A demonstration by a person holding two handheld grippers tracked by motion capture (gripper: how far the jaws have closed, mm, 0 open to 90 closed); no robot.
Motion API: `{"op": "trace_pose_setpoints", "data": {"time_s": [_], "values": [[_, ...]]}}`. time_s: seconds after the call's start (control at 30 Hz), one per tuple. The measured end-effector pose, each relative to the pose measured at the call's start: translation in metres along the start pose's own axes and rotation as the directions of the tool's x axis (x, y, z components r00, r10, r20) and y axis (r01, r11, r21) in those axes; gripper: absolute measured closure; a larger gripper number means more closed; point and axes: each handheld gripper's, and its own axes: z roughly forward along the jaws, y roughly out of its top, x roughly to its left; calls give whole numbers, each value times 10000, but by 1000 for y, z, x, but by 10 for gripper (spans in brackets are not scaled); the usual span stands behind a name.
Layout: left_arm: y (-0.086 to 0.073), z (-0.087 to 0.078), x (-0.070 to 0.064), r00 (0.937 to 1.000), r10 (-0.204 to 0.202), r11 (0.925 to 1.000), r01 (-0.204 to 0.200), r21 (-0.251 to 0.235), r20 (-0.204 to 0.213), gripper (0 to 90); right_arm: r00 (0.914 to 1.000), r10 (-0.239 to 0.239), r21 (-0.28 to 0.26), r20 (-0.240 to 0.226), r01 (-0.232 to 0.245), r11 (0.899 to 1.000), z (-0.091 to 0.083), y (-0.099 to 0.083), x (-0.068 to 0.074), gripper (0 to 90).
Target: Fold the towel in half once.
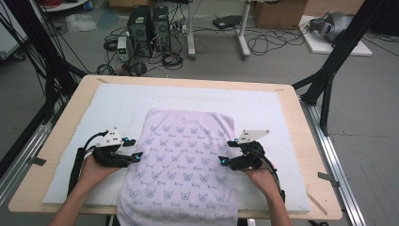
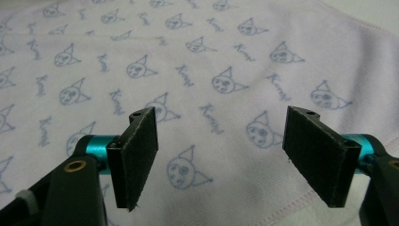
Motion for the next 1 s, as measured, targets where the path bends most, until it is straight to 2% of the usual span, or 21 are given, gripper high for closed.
{"op": "trace_pose_setpoints", "data": {"time_s": [0.13,0.23,0.37,0.53,0.7,0.8,0.9,1.0], "values": [[7,-3,5,10000,-68,9999,68,-117,-27,415,9999,34,71,139,-35,10000,-5,3,-6,242],[13,-2,13,9997,-196,9997,198,-151,167,441,9992,299,-29,247,-299,9995,-7,8,-14,232],[25,3,26,9991,-327,9994,330,-99,275,469,9977,622,54,269,-624,9980,-5,12,-29,220],[43,12,43,9989,-418,9991,419,-61,192,476,9953,873,313,411,-886,9956,-3,22,-47,224],[68,23,61,9994,-266,9995,261,199,238,487,9964,549,356,643,-573,9977,-5,44,-62,264],[79,32,73,9993,-338,9992,335,195,180,496,9959,364,520,834,-409,9978,-6,58,-72,319],[79,44,83,9987,-503,9985,502,239,52,534,9939,345,515,1048,-401,9979,-2,65,-82,382],[70,55,92,9971,-736,9955,747,583,-203,630,9903,253,634,1367,-342,9974,7,63,-90,433]]}}
